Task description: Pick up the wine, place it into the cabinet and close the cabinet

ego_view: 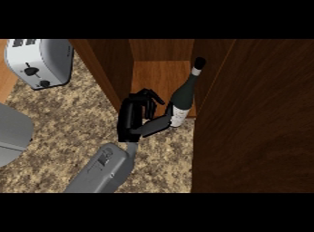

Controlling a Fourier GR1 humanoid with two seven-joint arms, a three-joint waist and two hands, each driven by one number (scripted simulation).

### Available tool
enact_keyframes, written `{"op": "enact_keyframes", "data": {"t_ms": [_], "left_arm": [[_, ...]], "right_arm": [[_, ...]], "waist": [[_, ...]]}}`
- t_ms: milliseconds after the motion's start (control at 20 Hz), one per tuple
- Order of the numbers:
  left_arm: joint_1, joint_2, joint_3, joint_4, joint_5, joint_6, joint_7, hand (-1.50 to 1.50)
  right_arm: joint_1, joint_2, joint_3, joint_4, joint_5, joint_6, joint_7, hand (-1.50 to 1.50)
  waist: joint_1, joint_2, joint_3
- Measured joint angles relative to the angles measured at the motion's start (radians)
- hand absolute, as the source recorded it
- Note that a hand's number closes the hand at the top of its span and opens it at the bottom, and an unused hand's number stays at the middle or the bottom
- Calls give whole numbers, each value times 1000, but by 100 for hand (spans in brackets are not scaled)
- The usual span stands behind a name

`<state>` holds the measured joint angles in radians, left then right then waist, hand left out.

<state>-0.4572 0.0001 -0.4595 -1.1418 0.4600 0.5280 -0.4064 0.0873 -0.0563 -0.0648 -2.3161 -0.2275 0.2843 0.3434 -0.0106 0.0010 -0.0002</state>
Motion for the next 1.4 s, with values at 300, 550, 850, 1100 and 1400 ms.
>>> {"op": "enact_keyframes", "data": {"t_ms": [300,550,850,1100,1400], "left_arm": [[-34,0,-2,121,75,-8,-64,150],[-52,0,4,221,144,-39,-136,150],[-69,0,14,336,268,-134,-243,150],[-126,0,-13,416,352,-167,-281,150],[-242,0,-11,558,431,-222,-310,150]], "right_arm": [[-23,-9,-15,8,-18,-6,19,-150],[-8,3,-6,32,-2,2,-9,-150],[-3,9,12,-2,0,-7,15,-150],[-22,-7,-24,46,-21,7,-5,-150],[-20,1,-7,50,-11,8,-11,-150]], "waist": [[1,0,0],[-2,1,0],[-5,2,0],[-6,2,0],[-12,4,0]]}}
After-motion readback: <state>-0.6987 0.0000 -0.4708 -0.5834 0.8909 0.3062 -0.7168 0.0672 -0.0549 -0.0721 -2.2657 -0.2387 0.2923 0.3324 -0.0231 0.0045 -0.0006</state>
